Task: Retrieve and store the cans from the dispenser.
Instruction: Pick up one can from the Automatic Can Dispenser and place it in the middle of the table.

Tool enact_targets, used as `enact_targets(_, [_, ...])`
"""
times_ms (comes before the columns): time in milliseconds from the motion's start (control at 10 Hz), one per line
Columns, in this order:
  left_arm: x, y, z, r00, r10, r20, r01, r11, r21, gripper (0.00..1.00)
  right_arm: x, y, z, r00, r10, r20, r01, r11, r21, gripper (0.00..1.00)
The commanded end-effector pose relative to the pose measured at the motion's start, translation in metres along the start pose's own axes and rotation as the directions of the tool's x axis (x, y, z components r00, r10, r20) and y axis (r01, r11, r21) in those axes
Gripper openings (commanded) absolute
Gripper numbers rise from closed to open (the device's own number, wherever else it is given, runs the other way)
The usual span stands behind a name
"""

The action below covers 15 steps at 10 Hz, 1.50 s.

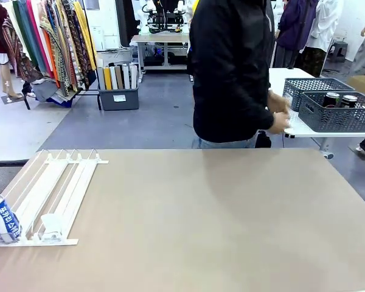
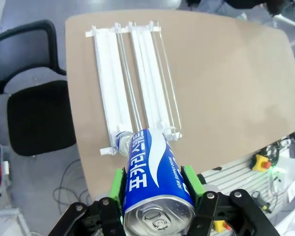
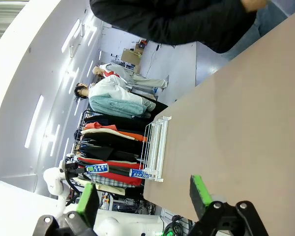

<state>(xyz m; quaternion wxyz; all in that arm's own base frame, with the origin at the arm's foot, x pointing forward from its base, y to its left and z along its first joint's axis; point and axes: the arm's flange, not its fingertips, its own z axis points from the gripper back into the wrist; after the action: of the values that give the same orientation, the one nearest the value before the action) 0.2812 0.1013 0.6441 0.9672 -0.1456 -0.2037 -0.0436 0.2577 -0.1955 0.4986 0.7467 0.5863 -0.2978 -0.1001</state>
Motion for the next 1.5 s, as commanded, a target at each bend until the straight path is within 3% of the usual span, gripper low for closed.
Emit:
enact_targets(0, [-0.010,-0.009,-0.001,0.999,-0.040,-0.034,0.042,0.998,0.036,0.00,0.002,0.001,-0.002,0.999,0.027,0.019,-0.028,0.999,0.031,1.00])
enact_targets(300, [-0.004,-0.007,-0.005,0.999,-0.016,-0.032,0.017,1.000,0.015,0.00,0.002,0.001,-0.002,0.999,0.027,0.019,-0.028,0.999,0.031,1.00])
enact_targets(400, [-0.018,-0.013,-0.012,0.999,0.009,-0.045,-0.009,1.000,-0.006,0.00,0.002,0.001,-0.002,0.999,0.027,0.019,-0.028,0.999,0.031,1.00])
enact_targets(500, [-0.012,-0.039,-0.020,0.998,-0.011,-0.066,0.015,0.998,0.061,0.00,0.002,0.001,-0.002,0.999,0.027,0.019,-0.028,0.999,0.031,1.00])
enact_targets(800, [0.051,-0.169,-0.080,0.954,-0.276,-0.120,0.289,0.950,0.119,0.00,0.002,0.001,-0.002,0.999,0.027,0.019,-0.028,0.999,0.031,1.00])
enact_targets(900, [0.064,-0.213,-0.107,0.942,-0.316,-0.113,0.331,0.930,0.159,0.00,0.002,0.001,-0.002,0.999,0.027,0.019,-0.028,0.999,0.031,1.00])
enact_targets(1100, [0.065,-0.310,-0.177,0.868,-0.459,-0.189,0.486,0.864,0.131,0.00,0.002,0.001,-0.002,0.999,0.027,0.019,-0.028,0.999,0.031,1.00])
enact_targets(1300, [0.049,-0.387,-0.241,0.811,-0.560,-0.168,0.578,0.810,0.093,0.00,0.002,0.001,-0.002,0.999,0.027,0.019,-0.028,0.999,0.031,1.00])
enact_targets(1400, [0.043,-0.412,-0.274,0.757,-0.641,-0.128,0.653,0.752,0.094,0.00,0.002,0.001,-0.002,0.999,0.027,0.019,-0.028,0.999,0.031,1.00])
